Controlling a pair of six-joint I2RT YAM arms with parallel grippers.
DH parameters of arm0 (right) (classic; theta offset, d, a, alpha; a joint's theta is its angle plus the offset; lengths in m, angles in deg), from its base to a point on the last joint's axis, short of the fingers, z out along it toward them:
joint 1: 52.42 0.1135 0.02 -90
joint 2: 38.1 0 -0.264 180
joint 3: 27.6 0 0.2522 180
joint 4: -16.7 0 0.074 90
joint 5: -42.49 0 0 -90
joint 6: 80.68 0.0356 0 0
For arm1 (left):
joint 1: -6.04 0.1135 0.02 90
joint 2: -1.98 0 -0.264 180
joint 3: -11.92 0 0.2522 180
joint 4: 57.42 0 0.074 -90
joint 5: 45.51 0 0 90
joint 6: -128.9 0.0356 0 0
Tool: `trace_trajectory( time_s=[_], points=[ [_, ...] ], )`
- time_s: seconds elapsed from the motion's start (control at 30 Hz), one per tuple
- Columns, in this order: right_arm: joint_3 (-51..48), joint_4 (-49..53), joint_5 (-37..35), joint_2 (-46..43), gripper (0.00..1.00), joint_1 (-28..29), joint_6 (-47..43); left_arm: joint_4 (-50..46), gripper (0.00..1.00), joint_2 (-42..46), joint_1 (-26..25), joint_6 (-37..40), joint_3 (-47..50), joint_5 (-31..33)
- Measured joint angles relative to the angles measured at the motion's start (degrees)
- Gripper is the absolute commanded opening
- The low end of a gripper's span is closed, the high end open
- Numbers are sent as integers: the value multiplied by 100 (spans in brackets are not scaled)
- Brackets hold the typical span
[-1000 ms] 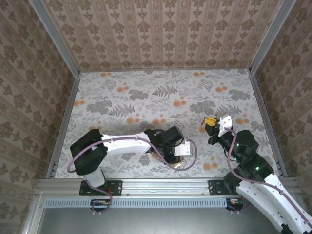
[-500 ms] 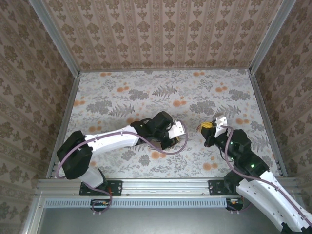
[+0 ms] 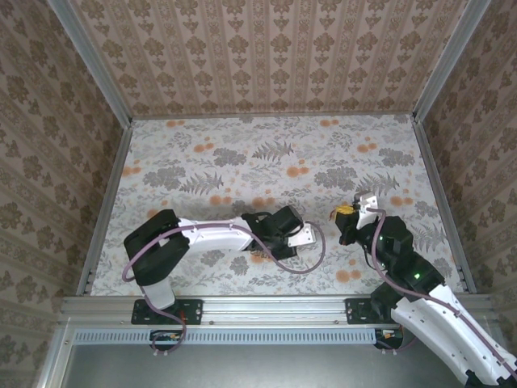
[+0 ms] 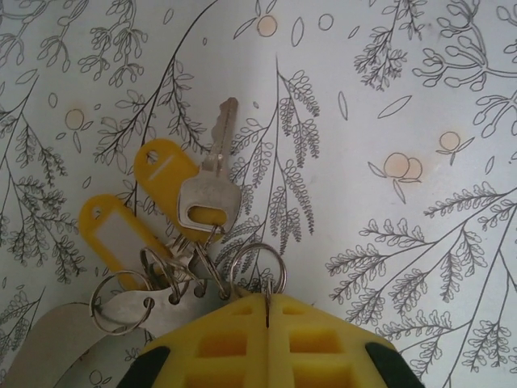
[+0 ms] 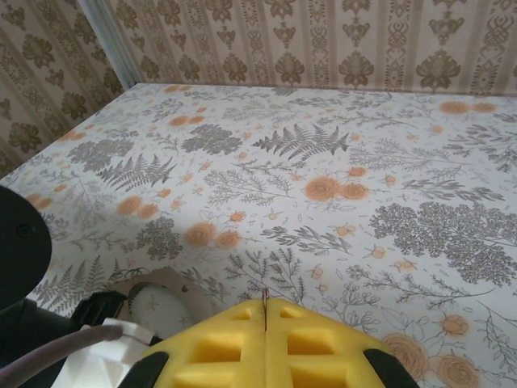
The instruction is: Put the keys on the keyring
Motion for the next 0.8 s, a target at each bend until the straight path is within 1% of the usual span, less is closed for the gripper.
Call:
trace_trajectory(
  time_s=[0.47,0.8],
  points=[
    [-20,103,-127,-13,0,-382,107,-192,0,-72,-186,81,4,-472],
    [-31,120,42,111,0,-817,240,-254,2,-83,-223,81,4,-752]
  ],
)
